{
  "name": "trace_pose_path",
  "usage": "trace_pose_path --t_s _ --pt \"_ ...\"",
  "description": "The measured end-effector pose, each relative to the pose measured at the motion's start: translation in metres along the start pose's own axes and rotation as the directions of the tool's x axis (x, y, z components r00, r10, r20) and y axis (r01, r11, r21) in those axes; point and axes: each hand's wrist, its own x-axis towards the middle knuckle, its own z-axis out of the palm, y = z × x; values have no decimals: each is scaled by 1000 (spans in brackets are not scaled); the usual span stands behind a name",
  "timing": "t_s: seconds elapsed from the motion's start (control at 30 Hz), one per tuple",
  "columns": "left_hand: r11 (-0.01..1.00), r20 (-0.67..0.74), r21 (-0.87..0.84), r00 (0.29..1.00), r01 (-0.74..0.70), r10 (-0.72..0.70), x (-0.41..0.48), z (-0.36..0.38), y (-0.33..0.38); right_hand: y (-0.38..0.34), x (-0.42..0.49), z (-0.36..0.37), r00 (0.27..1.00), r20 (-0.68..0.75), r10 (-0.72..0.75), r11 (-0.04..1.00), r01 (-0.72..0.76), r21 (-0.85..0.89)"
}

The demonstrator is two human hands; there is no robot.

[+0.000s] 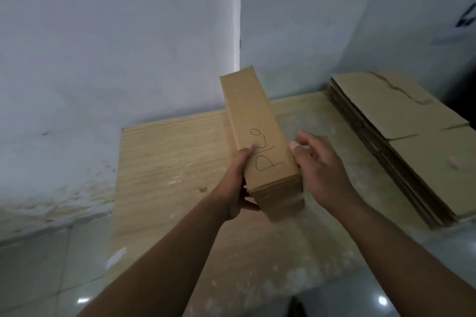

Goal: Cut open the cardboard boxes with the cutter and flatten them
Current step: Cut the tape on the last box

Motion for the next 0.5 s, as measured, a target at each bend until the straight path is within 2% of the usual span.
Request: trace_pose_path --t_s 0.07,0.17,0.2,0.33,0.4,0.5 --pt "988 -50 -152 999 -26 19 4 5 -6 11 13 -6 997 76 2 999 -6 54" --pt "937 -148 -346 989 -44 -8 9 20 -22 35 24 -12 963 247 -110 994 108 20" --pt "931 -196 -362 980 -44 -30 10 24 -30 46 24 -12 944 299 -142 988 155 -20" --pt "981 -473 -193 877 -12 -83 11 34 -54 82 20 -3 868 480 -128 940 260 -221" --pt "997 -529 -78 848 -12 -32 10 34 -59 90 14 6 856 494 -150 906 319 -277" --pt "1000 -551 -19 835 -7 -4 14 28 -66 96 16 12 884 428 -188 921 310 -236"
